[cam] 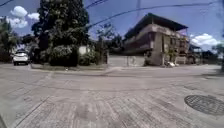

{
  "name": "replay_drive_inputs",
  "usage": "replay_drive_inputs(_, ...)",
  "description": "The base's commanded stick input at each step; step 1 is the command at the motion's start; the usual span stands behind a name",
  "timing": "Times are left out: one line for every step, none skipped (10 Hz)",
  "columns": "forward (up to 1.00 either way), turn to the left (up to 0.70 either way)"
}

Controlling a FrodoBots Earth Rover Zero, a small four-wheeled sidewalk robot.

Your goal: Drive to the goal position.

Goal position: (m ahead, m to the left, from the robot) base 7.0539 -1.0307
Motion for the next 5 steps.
replay_drive_inputs(0.41, -0.51)
replay_drive_inputs(0.43, -0.43)
replay_drive_inputs(0.43, -0.43)
replay_drive_inputs(0.43, -0.43)
replay_drive_inputs(0.43, -0.43)
